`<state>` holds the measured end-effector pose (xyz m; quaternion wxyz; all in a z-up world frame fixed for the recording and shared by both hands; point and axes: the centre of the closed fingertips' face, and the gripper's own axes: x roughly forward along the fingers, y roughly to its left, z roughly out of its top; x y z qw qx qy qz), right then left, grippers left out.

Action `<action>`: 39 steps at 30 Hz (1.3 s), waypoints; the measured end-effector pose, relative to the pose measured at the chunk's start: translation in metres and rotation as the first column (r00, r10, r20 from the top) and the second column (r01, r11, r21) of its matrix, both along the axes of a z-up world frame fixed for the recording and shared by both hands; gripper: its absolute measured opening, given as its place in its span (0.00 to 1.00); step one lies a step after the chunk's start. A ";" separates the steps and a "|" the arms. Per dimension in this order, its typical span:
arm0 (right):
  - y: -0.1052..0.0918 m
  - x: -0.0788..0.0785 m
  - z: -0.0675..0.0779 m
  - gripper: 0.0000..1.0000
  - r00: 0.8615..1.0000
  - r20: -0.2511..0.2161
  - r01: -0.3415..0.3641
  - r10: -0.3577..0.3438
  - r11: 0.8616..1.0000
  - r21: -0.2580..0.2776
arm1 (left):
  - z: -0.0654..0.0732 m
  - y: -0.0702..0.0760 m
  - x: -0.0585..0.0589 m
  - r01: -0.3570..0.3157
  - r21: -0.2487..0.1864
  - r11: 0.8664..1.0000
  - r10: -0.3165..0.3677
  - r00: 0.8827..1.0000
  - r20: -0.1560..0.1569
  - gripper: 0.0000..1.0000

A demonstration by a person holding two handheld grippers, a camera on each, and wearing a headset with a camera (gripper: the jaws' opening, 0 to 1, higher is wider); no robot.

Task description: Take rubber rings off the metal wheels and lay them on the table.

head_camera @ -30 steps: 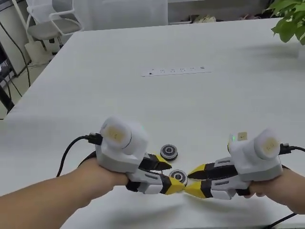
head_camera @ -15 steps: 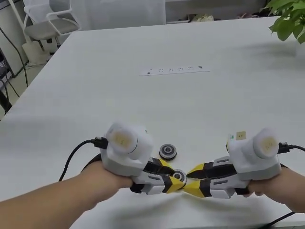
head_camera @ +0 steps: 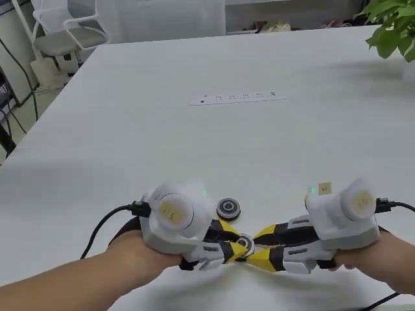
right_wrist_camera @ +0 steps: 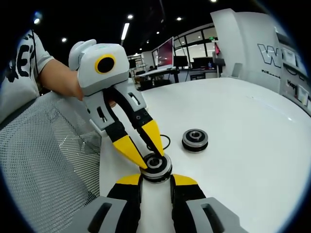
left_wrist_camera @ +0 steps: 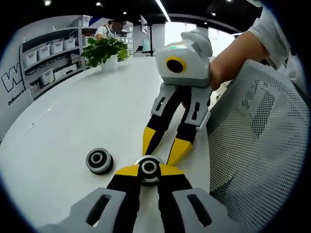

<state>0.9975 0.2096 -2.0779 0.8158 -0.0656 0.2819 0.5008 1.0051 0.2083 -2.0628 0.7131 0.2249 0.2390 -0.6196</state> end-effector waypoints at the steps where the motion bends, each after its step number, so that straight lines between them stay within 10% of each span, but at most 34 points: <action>1: 0.000 0.000 0.000 0.21 1.000 0.003 -0.001 0.001 1.000 -0.002 | 0.000 0.000 0.000 0.000 -0.001 1.000 0.000 1.000 0.003 0.07; 25: -0.006 -0.005 -0.003 0.06 1.000 0.017 -0.003 0.003 0.999 -0.045 | 0.000 -0.001 0.000 -0.034 -0.014 0.999 0.034 0.999 0.007 0.07; 39: -0.012 -0.002 -0.004 0.00 0.993 -0.083 0.089 -0.089 0.996 0.002 | 0.000 -0.001 0.000 -0.036 -0.012 0.999 0.036 0.999 0.017 0.07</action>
